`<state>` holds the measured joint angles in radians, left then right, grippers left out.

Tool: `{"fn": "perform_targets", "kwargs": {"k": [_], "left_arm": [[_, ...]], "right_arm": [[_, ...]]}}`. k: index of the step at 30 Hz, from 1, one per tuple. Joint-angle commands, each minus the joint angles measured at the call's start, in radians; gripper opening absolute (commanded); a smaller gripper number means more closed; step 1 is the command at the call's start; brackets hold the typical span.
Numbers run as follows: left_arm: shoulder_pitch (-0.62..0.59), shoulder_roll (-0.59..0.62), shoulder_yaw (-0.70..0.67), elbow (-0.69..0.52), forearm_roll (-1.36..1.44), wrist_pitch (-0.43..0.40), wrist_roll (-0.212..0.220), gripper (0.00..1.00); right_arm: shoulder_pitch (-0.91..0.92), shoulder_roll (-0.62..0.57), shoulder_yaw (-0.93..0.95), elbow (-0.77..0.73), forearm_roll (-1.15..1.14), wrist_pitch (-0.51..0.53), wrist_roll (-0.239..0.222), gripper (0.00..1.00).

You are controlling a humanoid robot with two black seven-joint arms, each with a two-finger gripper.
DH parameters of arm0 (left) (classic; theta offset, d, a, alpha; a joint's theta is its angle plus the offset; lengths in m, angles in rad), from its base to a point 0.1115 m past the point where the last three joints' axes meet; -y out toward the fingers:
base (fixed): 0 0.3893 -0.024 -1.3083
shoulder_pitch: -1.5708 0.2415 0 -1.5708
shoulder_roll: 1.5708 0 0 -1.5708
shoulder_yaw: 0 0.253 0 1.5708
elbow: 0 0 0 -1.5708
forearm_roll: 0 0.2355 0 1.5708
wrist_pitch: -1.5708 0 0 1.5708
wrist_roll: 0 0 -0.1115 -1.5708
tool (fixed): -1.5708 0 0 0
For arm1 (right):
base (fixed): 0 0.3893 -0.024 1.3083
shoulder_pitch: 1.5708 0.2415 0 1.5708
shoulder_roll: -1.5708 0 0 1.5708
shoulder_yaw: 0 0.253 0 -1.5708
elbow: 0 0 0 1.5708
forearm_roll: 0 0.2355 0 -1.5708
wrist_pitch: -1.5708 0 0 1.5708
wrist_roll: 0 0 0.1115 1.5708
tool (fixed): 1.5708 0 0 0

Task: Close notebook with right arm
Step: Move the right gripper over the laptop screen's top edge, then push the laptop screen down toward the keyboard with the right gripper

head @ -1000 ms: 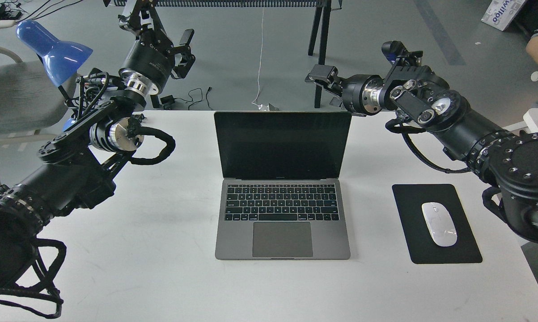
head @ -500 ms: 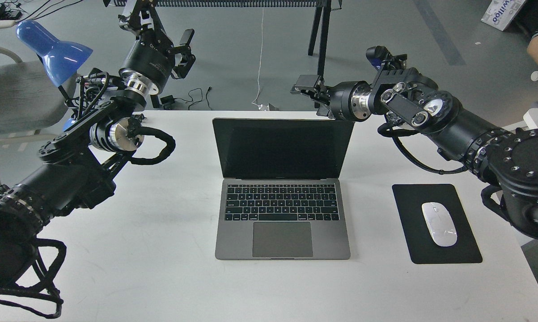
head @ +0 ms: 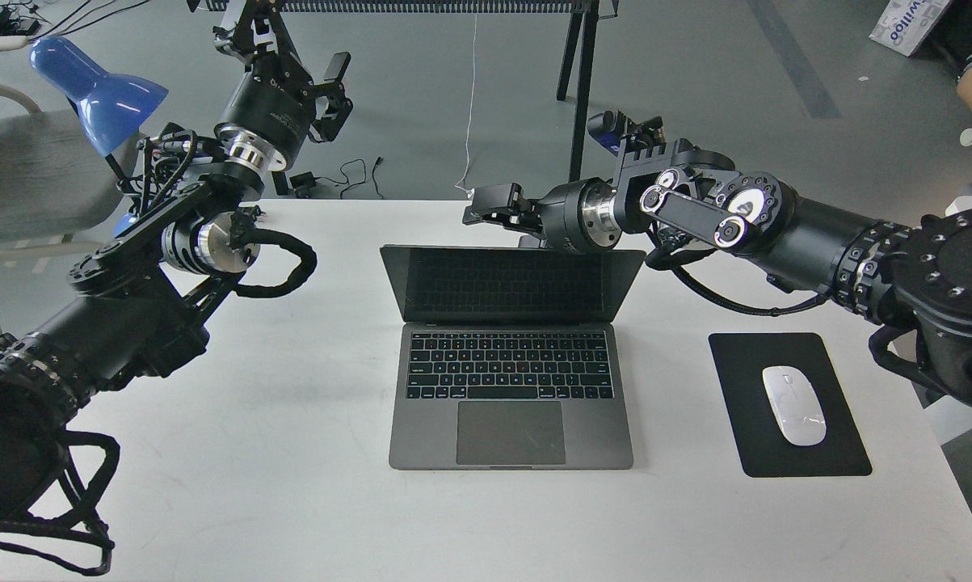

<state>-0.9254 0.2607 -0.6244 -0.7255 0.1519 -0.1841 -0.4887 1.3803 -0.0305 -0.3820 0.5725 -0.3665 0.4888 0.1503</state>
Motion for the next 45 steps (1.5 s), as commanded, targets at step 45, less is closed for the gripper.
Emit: {"fn": "perform_targets", "kwargs": {"k": [45], "left_arm": [[0.000,0.002,0.000,0.000,0.000,0.000,0.000,1.00]], "right_arm": [[0.011,-0.247,-0.071,0.514,-0.218,0.000,-0.009,1.00]]}}
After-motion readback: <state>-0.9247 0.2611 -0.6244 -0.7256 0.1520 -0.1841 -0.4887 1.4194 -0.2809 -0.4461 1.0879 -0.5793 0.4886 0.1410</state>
